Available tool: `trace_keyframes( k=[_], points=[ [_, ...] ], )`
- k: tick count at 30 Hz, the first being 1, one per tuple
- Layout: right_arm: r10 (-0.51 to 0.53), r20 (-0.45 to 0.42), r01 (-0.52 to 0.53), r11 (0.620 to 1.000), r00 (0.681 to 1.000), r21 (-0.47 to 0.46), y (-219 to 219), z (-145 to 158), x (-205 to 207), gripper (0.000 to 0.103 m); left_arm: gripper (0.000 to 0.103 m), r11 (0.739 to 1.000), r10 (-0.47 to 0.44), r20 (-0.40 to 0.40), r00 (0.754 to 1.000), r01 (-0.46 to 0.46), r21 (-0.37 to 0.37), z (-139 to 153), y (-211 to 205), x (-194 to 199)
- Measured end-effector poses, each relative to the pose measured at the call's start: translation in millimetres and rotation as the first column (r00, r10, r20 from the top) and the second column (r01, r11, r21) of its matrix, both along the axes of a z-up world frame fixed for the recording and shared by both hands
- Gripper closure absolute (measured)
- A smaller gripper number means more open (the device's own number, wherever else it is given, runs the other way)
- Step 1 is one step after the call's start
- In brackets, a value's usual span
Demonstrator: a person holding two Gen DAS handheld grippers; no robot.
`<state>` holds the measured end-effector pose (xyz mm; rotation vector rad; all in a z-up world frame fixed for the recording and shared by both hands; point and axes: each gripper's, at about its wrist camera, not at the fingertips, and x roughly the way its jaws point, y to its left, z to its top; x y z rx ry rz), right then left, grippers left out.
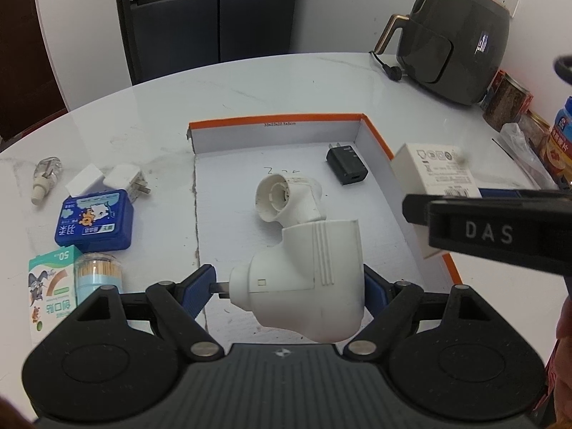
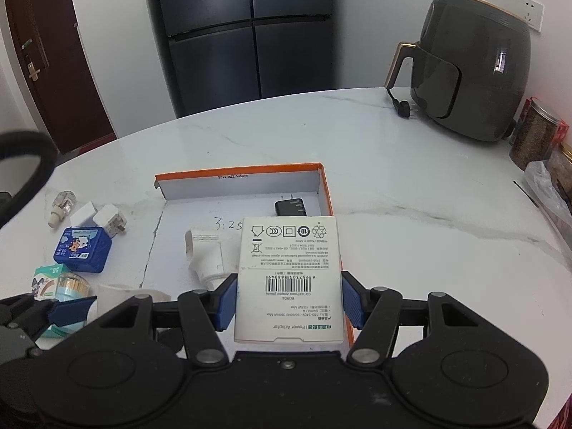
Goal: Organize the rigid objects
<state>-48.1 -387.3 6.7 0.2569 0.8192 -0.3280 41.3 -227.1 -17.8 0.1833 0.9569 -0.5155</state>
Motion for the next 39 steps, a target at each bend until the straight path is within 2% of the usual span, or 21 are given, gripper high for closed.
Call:
trace_keyframes(
  k=[23,25,33,36,39],
  points=[
    [0.048,-0.035,-0.048,0.999,0.998,-0.023,-15.3,-24.4,40.4,0.031,0.017,1.0,-0.01,-0.024,1.0,0.009,-0.015,-13.6,-24.8,8.7],
    [0.039,-0.023,-0.04,0.999,0.999,-0.033,-16.3,-24.7,41.3,0.026,0.017,1.0,-0.012,-0.028,1.0,0.012,-0.018,-14.5,-25.8,9.4],
    [-0.024,0.008,0.024,0.999,1.0,-0.022,-28.3,-17.7,24.7,0.026,0.017,0.998,-0.045,-0.054,0.998,0.043,-0.034,-19.4,-32.0,7.6],
    [-0.048,0.02,0.048,0.999,0.999,-0.02,-31.5,-12.7,16.5,0.026,0.017,0.996,-0.065,-0.073,0.995,0.061,-0.064,-19.1,-34.3,6.9],
    [-0.069,0.035,0.07,0.997,0.997,-0.026,-31.0,-7.3,8.8,0.025,0.011,0.996,-0.065,-0.06,0.996,0.061,-0.067,-14.4,-34.3,4.1]
  ],
)
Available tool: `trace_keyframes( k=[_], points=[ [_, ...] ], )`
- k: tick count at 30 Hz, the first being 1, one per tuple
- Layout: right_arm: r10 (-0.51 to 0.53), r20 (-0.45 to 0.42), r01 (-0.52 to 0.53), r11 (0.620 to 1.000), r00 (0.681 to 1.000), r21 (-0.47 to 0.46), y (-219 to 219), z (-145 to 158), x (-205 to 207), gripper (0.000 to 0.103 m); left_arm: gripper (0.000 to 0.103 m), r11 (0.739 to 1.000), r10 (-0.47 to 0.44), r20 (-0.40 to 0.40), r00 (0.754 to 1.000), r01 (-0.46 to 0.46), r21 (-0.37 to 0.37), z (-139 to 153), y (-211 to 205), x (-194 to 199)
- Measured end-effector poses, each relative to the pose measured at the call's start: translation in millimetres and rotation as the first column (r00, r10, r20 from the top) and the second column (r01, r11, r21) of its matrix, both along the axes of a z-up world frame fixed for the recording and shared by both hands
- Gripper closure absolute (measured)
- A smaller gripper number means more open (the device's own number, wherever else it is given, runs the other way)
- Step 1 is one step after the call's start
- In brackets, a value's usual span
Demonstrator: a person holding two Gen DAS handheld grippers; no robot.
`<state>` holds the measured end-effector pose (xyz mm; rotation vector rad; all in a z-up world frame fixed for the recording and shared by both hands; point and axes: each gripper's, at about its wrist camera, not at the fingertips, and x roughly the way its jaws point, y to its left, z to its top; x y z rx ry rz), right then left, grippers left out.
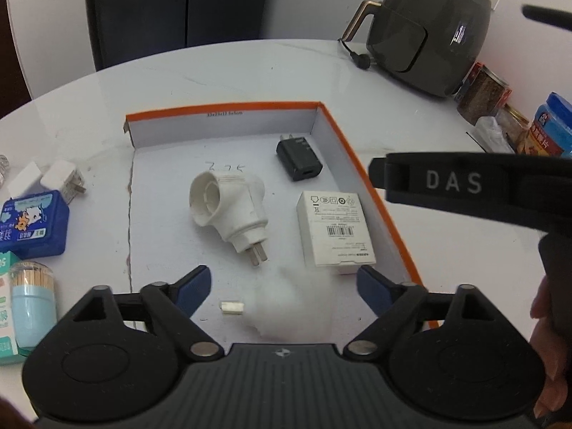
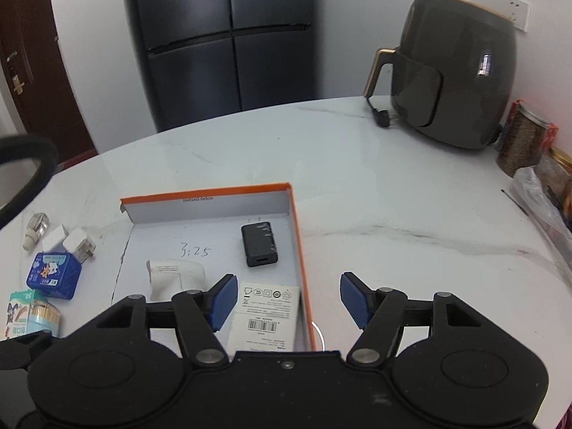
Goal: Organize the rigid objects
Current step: 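Lower and release white barcode box with right tool while left tool releases white adapter into box, then move left tool toward green bandage box while right tool approaches light blue toothpick container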
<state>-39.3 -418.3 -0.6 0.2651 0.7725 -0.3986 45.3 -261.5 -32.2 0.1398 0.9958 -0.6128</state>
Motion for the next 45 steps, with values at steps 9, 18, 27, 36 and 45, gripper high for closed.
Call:
trace_keyframes(
  k=[9,18,27,36,45],
  points=[
    [-0.021,0.025,0.02,1.0,0.999,0.002,16.9,12.4,-11.6,0.022,0.01,0.999,0.028,0.035,0.999,-0.029,0.029,16.0,21.8,-0.4],
    [-0.004,0.034,0.003,1.0,0.999,0.008,48.6,22.2,-8.1,0.021,0.009,0.993,0.107,0.073,0.992,-0.11,0.046,31.9,65.4,5.0],
    [0.054,0.037,-0.055,0.998,0.998,0.011,86.1,26.9,5.5,0.021,0.009,0.981,0.185,0.095,0.978,-0.19,0.043,43.7,107.4,13.9],
    [0.102,0.033,-0.102,0.995,0.994,0.01,113.2,26.5,15.6,0.021,0.009,0.973,0.223,0.099,0.97,-0.228,0.042,45.5,133.2,15.7],
    [0.145,0.026,-0.145,0.989,0.989,0.007,133.7,26.9,23.1,0.021,0.009,0.963,0.26,0.096,0.961,-0.265,0.041,45.4,153.2,14.0]
  ],
)
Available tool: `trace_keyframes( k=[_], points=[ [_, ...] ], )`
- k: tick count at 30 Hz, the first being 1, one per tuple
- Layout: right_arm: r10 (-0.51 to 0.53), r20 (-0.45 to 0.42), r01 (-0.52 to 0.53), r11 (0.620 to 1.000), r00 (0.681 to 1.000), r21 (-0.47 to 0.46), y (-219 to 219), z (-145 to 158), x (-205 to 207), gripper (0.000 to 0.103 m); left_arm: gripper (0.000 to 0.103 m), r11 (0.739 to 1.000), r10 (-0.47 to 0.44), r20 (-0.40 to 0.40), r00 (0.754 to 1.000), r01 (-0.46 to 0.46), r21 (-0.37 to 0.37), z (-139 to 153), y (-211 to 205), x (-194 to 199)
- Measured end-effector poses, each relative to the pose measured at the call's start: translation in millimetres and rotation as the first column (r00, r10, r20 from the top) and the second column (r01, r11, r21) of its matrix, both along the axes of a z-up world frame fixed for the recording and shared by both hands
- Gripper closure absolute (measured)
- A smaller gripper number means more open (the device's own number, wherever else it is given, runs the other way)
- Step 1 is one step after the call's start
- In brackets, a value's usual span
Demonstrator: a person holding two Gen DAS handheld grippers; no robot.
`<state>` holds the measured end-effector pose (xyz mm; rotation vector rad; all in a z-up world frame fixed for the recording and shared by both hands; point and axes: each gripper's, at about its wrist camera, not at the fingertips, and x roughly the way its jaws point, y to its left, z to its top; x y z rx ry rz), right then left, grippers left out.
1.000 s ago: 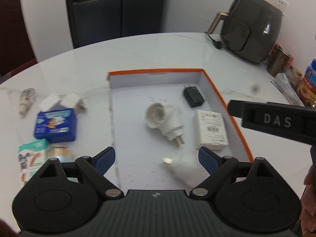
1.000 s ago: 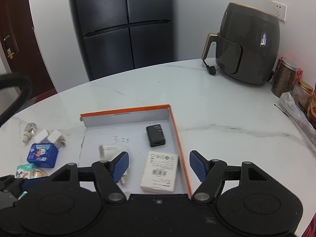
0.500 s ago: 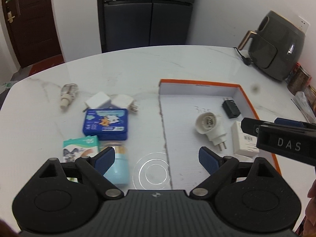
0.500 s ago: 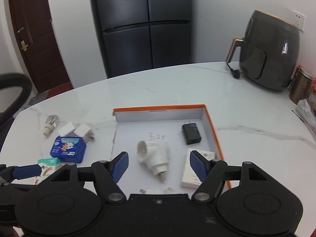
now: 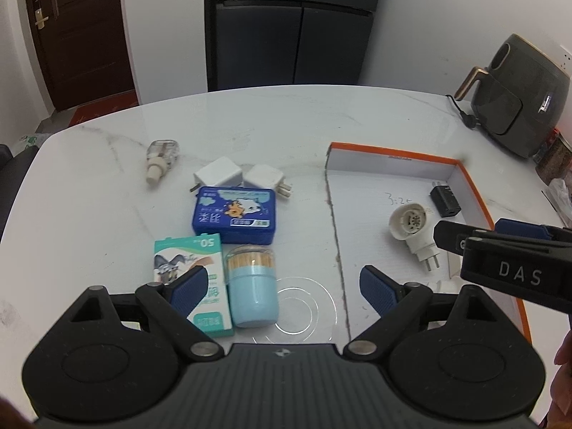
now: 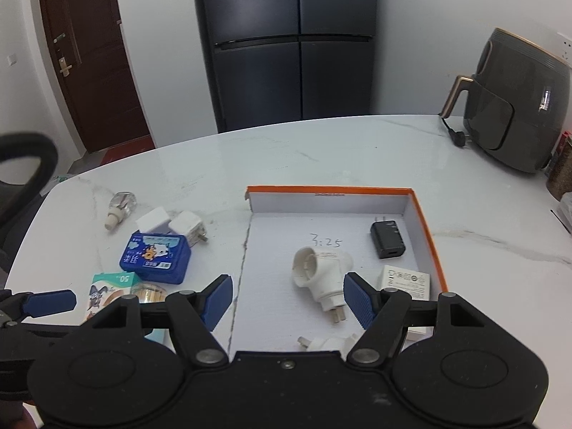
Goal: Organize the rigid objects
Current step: 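Move left tool toward green bandage box while right tool approaches light blue toothpick container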
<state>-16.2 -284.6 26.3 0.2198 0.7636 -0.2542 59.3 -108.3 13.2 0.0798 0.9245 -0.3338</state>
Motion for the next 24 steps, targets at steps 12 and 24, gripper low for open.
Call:
trace_keyframes(
  k=[12,24],
  points=[
    [0.056,-0.007,-0.056,0.998,0.998,0.004,23.0,-2.8,10.0,0.021,0.009,0.998,0.059,-0.006,0.998,-0.059,0.007,-0.9,26.1,-1.1],
    [0.109,-0.019,-0.109,0.994,0.994,0.01,45.2,-7.1,20.1,0.021,0.008,0.993,0.117,-0.023,0.993,-0.117,0.014,-4.9,50.7,-1.7]
  ],
)
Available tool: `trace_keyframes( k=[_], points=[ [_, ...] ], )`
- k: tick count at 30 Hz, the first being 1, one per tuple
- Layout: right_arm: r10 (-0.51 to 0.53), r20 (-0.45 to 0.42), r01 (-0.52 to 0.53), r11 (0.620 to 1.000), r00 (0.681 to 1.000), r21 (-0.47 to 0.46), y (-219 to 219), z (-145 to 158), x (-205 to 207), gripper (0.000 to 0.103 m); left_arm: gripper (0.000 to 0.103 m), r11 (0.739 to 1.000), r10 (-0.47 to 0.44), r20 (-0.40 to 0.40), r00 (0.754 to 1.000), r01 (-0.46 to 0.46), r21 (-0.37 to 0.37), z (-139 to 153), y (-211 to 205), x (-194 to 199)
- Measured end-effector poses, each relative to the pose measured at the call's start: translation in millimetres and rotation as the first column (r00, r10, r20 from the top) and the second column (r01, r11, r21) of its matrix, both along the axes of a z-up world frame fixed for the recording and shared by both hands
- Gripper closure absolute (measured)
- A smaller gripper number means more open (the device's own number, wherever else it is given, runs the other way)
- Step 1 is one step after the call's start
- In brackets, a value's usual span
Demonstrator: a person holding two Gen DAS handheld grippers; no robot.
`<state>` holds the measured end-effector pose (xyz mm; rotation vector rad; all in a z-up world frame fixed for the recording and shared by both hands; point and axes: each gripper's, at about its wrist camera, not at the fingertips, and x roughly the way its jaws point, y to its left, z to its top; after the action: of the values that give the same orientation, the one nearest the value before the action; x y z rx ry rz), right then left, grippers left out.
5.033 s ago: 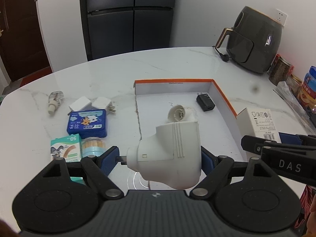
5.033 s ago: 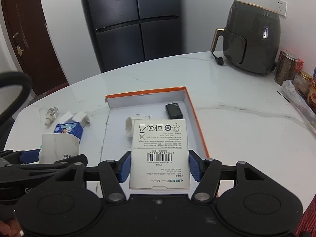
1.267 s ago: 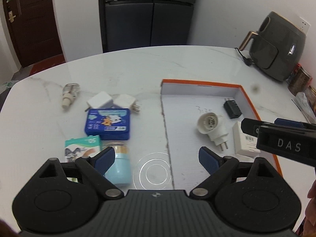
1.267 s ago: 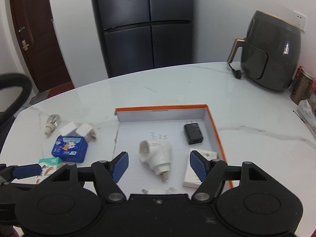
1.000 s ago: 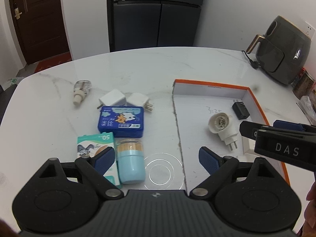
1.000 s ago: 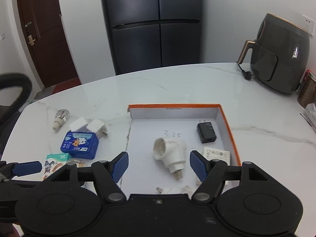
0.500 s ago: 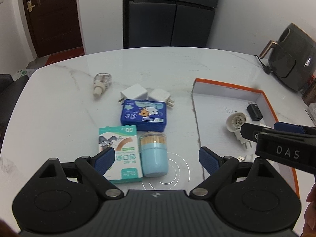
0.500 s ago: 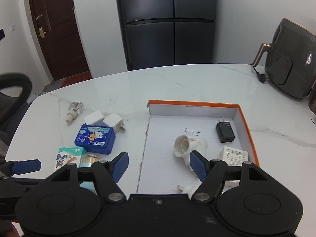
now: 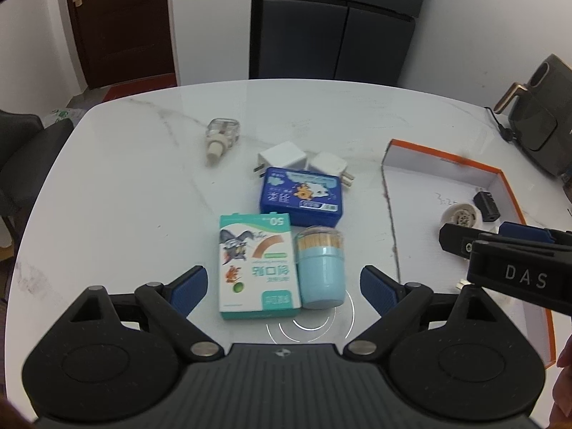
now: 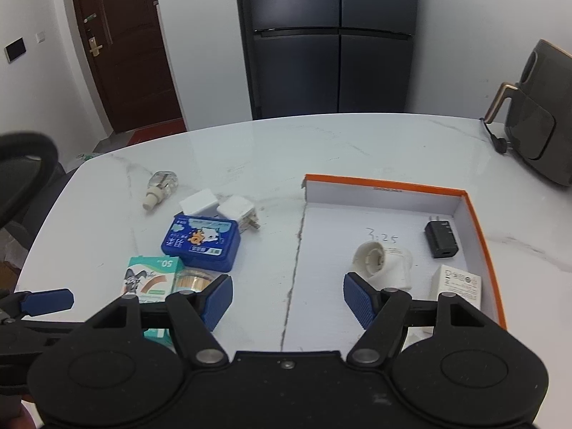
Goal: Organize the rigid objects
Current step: 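Move left tool toward green bandage box while right tool approaches light blue toothpick container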
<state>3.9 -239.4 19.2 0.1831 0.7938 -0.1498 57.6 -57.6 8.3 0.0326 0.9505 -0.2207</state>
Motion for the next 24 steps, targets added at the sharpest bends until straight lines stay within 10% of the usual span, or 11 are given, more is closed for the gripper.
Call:
trace_keyframes(
  k=[24],
  points=[
    [0.059,-0.07,-0.056,0.997,0.996,0.053,14.5,-33.4,12.4,0.021,0.008,0.997,0.07,-0.091,0.993,-0.066,0.048,-51.5,20.0,34.7]
  ],
)
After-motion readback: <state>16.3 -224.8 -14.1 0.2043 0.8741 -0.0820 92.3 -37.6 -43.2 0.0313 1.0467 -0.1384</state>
